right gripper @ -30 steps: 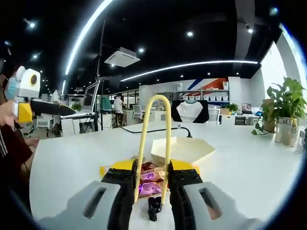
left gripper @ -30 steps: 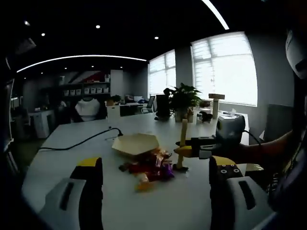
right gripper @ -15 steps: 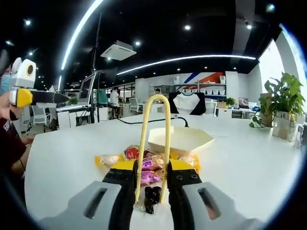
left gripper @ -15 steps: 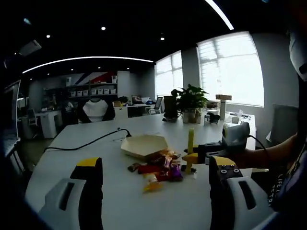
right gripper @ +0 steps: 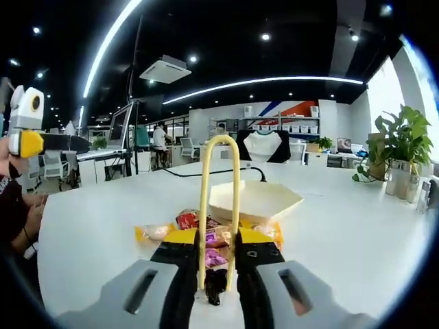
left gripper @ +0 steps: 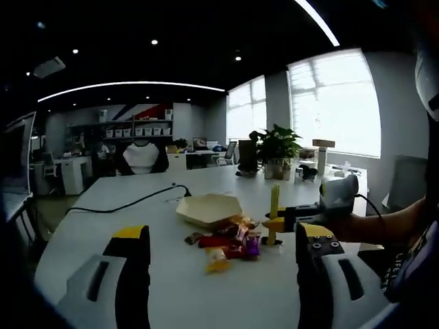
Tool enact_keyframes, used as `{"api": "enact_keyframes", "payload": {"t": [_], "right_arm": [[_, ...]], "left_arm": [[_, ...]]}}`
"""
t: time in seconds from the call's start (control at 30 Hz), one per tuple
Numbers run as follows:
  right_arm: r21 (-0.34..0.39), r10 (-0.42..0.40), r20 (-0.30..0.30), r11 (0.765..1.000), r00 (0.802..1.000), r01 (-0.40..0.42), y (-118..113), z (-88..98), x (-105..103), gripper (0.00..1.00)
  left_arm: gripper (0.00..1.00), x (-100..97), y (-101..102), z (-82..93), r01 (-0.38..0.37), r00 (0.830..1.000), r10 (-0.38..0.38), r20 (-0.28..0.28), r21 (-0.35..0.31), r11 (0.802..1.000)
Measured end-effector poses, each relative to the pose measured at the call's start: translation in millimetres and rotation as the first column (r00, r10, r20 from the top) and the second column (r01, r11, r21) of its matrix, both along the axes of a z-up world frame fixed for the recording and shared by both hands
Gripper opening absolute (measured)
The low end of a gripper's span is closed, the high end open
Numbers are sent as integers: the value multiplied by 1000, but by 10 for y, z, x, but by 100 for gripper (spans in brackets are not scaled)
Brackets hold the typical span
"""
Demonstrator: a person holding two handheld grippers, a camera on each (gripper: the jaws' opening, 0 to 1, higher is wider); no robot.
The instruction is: Place the target food into the container with the food tongs after gripping and lifting it, then release it inside without dropping or visibly crushing the food.
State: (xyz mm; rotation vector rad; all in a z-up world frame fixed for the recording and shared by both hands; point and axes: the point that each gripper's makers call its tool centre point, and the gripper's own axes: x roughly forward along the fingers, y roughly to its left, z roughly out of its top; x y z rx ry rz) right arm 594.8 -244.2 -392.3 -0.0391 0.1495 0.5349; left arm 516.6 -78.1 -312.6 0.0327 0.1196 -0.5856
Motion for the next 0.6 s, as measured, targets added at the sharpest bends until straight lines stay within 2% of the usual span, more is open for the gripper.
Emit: {"api": "enact_keyframes", "payload": {"t": [0.27,0.33,0.43,0.53,0.6], "right_arm": [[16,-17,24,1000,1000,17,-110,253,-38,14],[55,-29,40,998,999,27,-142,356,-60,14],[35,-30,27,999,999,29,-144,325,-56,14],[127,-35,23,991,999,32,-148,409,-83,14],[109,-36,38,993,999,32,-163,473,-72,14]], "left_arm": [[92,-5,-15,-3,3,1000,-3,5,-1,1000],[92,-11,-19,-8,5,1000,-5,3,1,1000],[91,-20,-31,4,9,1000,-9,5,-2,1000],[91,-29,-39,32,12,1000,-12,16,1,1000],[91,-38,-37,44,12,1000,-12,20,6,1000]]}}
